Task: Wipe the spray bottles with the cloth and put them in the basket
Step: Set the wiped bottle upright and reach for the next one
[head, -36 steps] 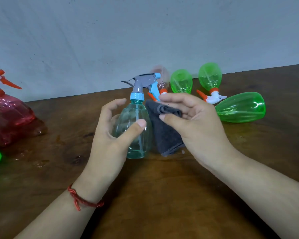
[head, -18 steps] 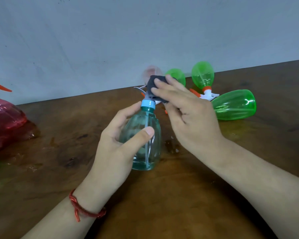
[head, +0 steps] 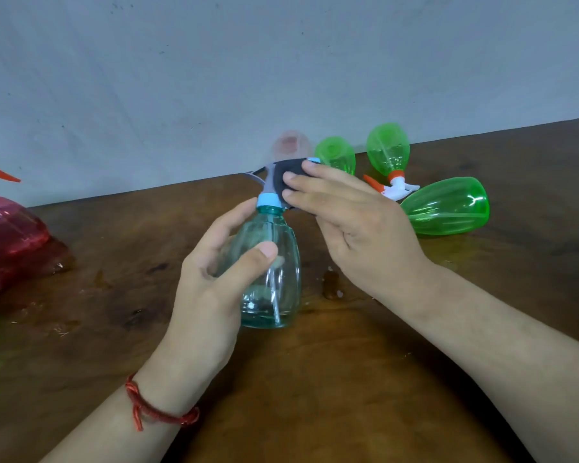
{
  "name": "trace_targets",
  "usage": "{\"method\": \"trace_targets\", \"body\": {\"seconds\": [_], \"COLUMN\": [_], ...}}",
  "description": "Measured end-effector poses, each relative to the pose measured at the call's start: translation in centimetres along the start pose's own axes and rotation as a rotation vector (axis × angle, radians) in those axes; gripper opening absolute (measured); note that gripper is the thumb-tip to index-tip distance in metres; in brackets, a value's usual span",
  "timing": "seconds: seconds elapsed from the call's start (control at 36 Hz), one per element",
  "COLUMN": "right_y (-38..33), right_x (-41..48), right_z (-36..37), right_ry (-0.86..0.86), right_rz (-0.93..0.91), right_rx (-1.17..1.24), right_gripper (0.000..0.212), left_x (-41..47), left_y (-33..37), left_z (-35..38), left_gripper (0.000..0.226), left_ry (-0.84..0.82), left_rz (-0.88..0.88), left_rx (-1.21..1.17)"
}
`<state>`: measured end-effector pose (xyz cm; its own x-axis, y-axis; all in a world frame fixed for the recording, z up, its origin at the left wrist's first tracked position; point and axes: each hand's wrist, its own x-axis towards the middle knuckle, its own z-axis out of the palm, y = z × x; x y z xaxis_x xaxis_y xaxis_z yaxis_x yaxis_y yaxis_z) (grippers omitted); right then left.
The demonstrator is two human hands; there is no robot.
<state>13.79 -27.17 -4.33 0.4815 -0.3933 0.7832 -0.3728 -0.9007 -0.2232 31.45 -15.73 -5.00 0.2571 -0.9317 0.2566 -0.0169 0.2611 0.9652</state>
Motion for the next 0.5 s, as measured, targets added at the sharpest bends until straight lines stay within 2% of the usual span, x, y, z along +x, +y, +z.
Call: {"method": "trace_targets", "body": {"seconds": [0.17,0.25,0.42,0.5], "right_y": [0.0,0.1,-0.2,-0.5], "right_x": [0.2,0.0,0.6,0.5], "right_z": [-0.1,-0.6,-1.3,-0.9], "right_ry": [-0.027,0.057,0.408,0.352], "right_rz": [-0.021,0.014,0.422,0.445], "right_rx": [-0.014,0.099,0.596,0.633], "right_gripper": [0.038,0.042,0.039,0.035], "left_x": [0.4,0.4,0.4,0.3], "left_y": [-0.2,-0.4,0.0,-0.2], "left_z": [-0.9,-1.0,-1.4,-1.0], "left_gripper": [0.059,0.060,0.065,0.063], "left_ry": [0.024,0.020,0.004,-0.012], "left_rz": [0.015,0.041,0.102,0.109], "left_rx": [0.012,0.058,0.095,0.094]}}
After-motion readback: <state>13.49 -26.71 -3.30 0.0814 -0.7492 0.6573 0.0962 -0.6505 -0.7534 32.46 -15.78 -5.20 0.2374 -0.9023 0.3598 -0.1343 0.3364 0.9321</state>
